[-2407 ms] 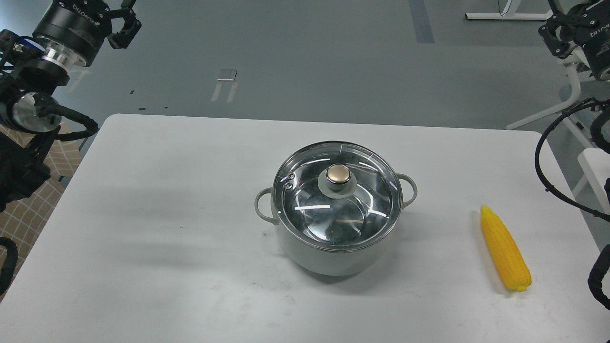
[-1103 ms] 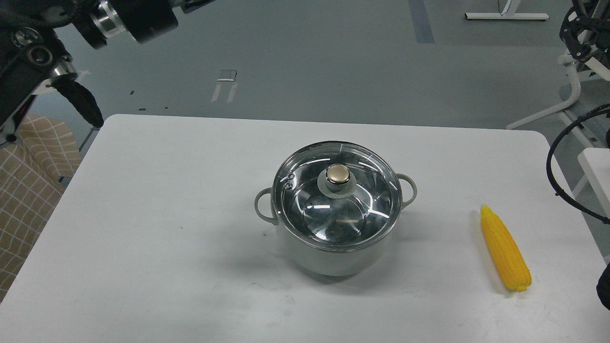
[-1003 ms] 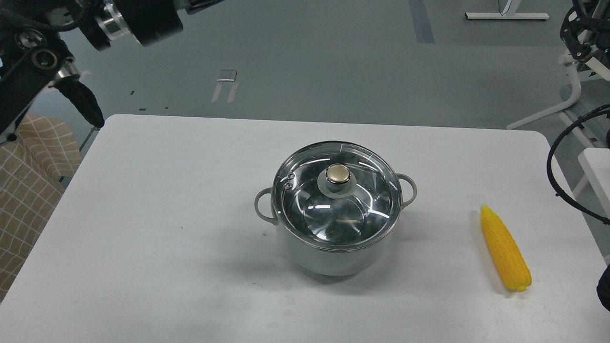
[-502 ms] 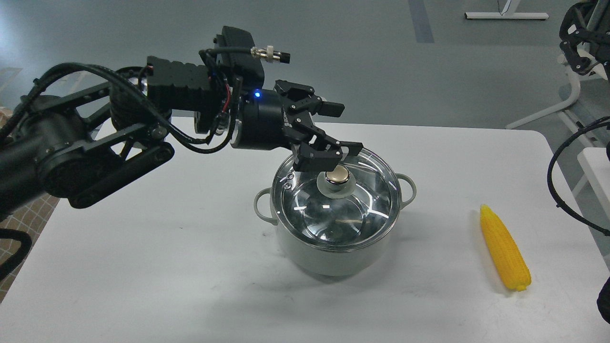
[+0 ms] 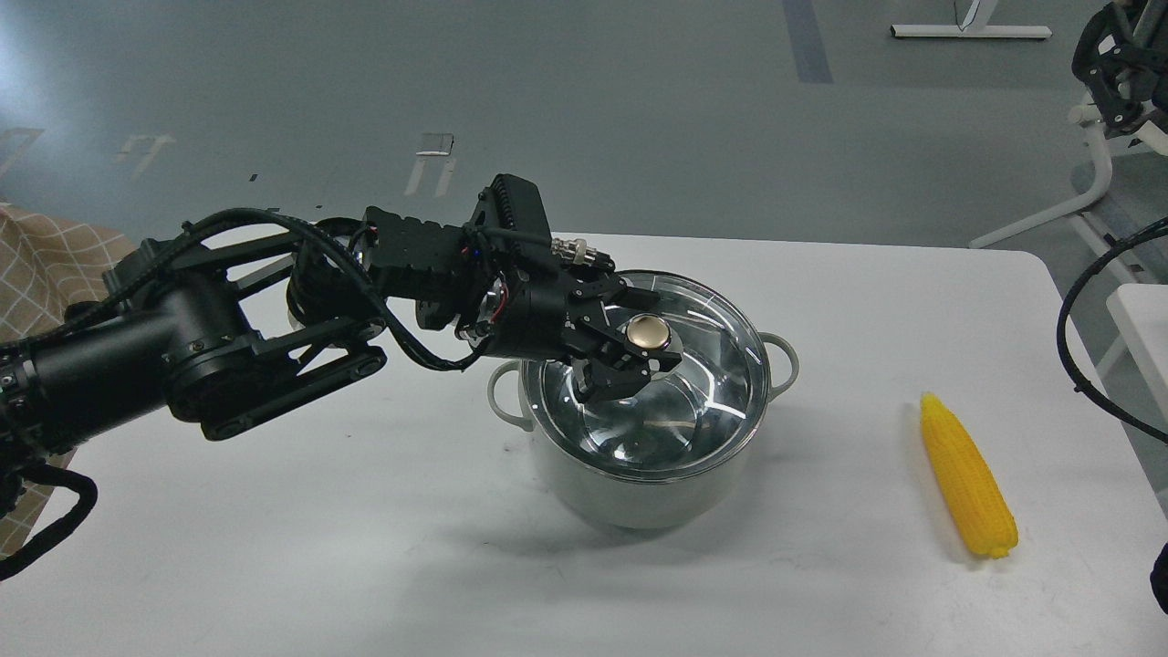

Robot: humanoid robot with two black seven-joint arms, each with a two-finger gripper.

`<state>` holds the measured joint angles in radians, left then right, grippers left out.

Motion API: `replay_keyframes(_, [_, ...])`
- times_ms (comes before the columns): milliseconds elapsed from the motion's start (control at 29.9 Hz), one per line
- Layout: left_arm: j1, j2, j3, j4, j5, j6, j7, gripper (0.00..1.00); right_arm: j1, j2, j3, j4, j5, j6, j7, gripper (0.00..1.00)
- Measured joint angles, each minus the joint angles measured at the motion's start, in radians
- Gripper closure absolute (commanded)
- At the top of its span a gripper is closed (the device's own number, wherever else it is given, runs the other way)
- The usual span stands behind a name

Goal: Open pot and put corn in
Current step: 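Close the left gripper on the brass knob of the glass lid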

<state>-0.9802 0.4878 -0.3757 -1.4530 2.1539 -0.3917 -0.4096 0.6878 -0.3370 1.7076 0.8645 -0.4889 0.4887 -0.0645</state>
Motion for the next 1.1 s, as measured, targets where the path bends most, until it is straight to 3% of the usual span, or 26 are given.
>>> replay_keyframes(535, [0.031, -0.012, 0.000, 0.038, -0.006, 0.001, 0.003, 0.43, -0.001, 0.001, -0.002, 0.006, 0.000, 0.000, 0.000, 0.00])
replay_keyframes(702, [0.034, -0.014, 0.000, 0.039, -0.007, 0.001, 0.003, 0.57, -0.001, 0.001, -0.002, 0.006, 0.000, 0.000, 0.000, 0.00])
replay_keyframes(1103, [0.035, -0.006, -0.010, 0.039, -0.015, 0.001, 0.000, 0.65, -0.001, 0.003, -0.002, 0.002, 0.000, 0.000, 0.000, 0.00])
